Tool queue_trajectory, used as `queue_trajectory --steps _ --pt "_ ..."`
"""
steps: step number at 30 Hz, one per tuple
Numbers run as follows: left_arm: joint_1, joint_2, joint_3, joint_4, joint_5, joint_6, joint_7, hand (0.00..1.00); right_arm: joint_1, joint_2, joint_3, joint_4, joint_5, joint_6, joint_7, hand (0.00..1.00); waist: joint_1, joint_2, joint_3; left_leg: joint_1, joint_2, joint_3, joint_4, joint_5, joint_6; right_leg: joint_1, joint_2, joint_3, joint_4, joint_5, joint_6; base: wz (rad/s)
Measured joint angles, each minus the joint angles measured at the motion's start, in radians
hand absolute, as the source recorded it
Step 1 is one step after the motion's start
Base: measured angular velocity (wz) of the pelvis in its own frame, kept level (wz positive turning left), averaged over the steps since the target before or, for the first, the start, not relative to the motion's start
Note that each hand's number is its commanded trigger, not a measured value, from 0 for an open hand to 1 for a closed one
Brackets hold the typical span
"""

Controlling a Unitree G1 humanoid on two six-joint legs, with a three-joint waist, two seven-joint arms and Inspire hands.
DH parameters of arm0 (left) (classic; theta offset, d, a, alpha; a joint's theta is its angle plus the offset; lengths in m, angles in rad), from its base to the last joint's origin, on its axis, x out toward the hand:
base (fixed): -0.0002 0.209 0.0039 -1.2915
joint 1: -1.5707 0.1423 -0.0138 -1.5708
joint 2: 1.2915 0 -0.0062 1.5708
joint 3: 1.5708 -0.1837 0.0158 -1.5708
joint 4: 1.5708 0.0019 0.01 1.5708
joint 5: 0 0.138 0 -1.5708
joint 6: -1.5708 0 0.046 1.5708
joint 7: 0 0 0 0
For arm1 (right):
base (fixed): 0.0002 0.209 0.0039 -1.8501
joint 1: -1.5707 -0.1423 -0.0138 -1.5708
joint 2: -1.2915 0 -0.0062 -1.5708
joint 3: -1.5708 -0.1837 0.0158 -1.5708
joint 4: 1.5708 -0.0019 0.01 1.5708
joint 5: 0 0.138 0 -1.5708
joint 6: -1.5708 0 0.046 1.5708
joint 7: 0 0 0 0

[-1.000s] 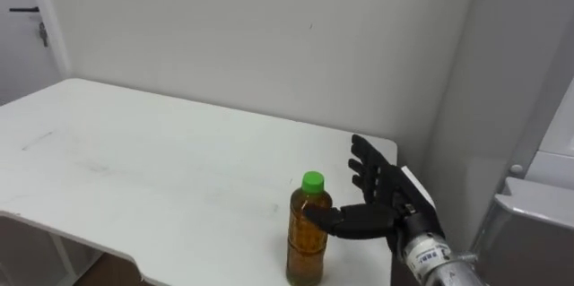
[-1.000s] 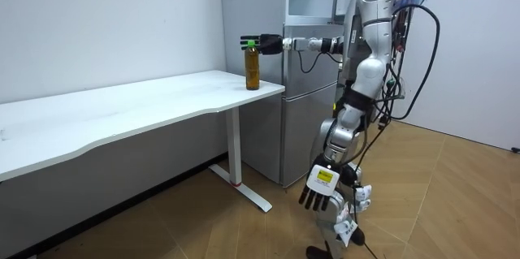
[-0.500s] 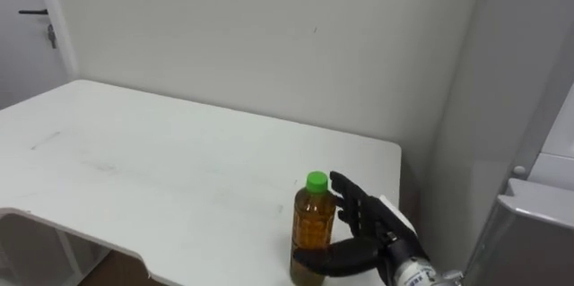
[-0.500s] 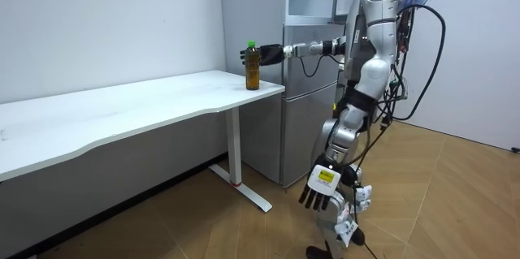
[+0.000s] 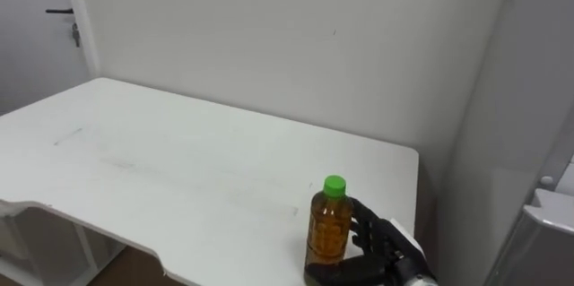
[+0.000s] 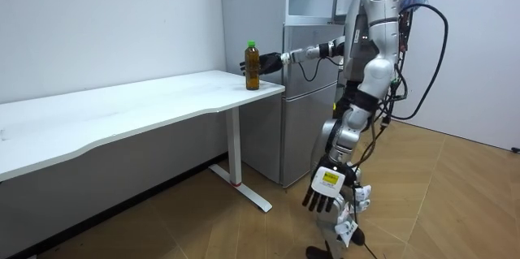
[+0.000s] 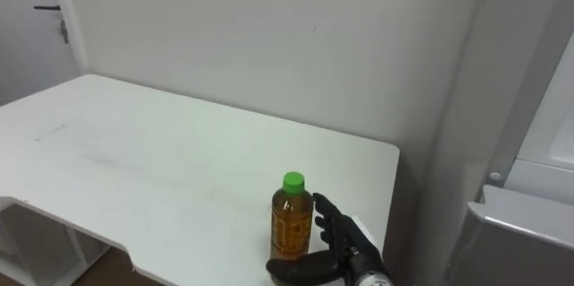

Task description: Put the bottle in the upper fridge

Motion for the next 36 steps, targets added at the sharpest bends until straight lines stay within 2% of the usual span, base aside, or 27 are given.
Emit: queue_trajectory --steps 5,10,14,18,19,23,29,36 --pt "0.006 0.000 -0.002 -0.008 0.001 0.001 0.001 0.00 0.000 0.000 -0.001 0.008 0.024 0.000 -0.023 0.00 -0.001 -0.001 -0.0026 -0.023 -0.001 -0.005 0.005 0.001 0.000 -0.016 -0.001 -0.008 0.001 0.000 0.000 0.05" --pt "0.045 -0.001 -0.004 -0.060 0.000 0.001 0.013 0.00 -0.001 -0.003 -0.001 0.060 0.051 -0.006 -0.068 0.00 0.000 -0.009 -0.0090 -0.021 -0.010 -0.006 0.007 0.009 0.008 -0.014 -0.010 -0.003 0.001 -0.001 0.005 0.06" --pt "0.055 -0.001 -0.004 -0.068 -0.018 0.001 0.015 0.00 -0.001 -0.002 -0.001 0.063 0.067 -0.005 -0.086 0.00 0.001 -0.009 -0.0088 -0.024 -0.016 -0.006 0.006 0.012 0.013 -0.016 -0.016 -0.003 0.001 0.001 0.010 0.01" --pt "0.058 -0.004 -0.004 -0.068 -0.018 0.001 0.016 0.00 -0.009 -0.002 -0.003 0.063 0.083 -0.005 -0.110 0.00 0.003 -0.006 -0.0066 -0.045 -0.017 -0.012 0.007 0.013 0.015 -0.027 -0.019 -0.014 0.004 0.002 0.012 0.09" --pt "0.058 -0.005 -0.004 -0.067 -0.014 0.002 0.015 0.00 -0.014 -0.002 -0.009 0.068 0.092 -0.006 -0.117 0.00 0.005 -0.001 -0.0039 -0.054 -0.017 -0.013 0.013 0.014 0.015 -0.032 -0.020 -0.020 0.006 0.002 0.012 0.15" --pt "0.043 -0.004 -0.008 -0.056 -0.019 0.010 0.004 0.00 -0.085 -0.011 -0.036 0.142 0.100 -0.013 -0.129 0.00 0.003 0.005 -0.0004 -0.106 -0.015 -0.015 0.043 0.016 0.017 -0.075 -0.025 -0.031 0.031 0.001 0.012 0.11" --pt "0.043 0.009 -0.049 -0.057 -0.034 0.037 0.017 0.00 -0.189 -0.015 -0.042 0.261 0.103 -0.024 -0.212 0.00 0.019 0.002 0.0000 -0.168 -0.016 -0.016 0.075 0.021 0.020 -0.131 -0.031 -0.033 0.058 0.004 0.008 0.03" --pt "0.032 0.008 -0.084 -0.059 -0.037 0.046 0.033 0.00 -0.266 -0.056 -0.044 0.333 0.181 -0.024 -0.242 0.00 0.034 -0.007 0.0019 -0.251 -0.015 -0.037 0.124 0.022 0.022 -0.184 -0.030 -0.053 0.074 0.006 0.004 0.12"
